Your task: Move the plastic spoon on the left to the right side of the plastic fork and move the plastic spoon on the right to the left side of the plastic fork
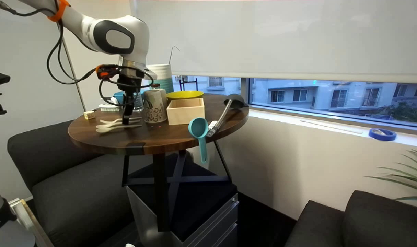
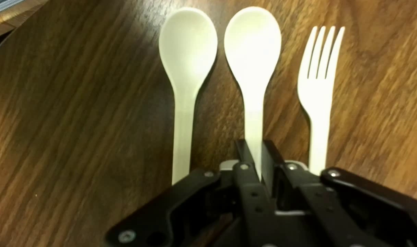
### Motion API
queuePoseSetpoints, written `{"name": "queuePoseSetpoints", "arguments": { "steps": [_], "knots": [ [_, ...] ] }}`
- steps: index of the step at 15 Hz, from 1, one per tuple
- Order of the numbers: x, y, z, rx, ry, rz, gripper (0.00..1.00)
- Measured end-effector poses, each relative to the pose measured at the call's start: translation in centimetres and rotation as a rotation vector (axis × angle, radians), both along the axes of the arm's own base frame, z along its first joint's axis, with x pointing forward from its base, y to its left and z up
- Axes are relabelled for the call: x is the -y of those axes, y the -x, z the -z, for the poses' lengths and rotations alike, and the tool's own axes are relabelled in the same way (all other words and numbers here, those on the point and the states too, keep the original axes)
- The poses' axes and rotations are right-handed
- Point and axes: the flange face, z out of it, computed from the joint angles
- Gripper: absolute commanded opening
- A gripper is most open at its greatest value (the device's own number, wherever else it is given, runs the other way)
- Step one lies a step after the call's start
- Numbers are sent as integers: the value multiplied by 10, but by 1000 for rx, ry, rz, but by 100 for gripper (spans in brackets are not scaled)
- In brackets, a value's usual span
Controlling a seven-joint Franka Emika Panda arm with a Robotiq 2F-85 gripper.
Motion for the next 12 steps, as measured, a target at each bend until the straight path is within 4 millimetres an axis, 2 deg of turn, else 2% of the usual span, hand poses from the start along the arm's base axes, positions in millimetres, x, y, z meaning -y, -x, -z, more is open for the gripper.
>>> {"name": "queuePoseSetpoints", "arguments": {
  "steps": [4,9,12],
  "knots": [
    [-16,-3,-17,32,2,-36,3],
    [-52,-5,-51,85,7,-118,3],
    [-73,-8,-56,92,2,-157,3]
  ]
}}
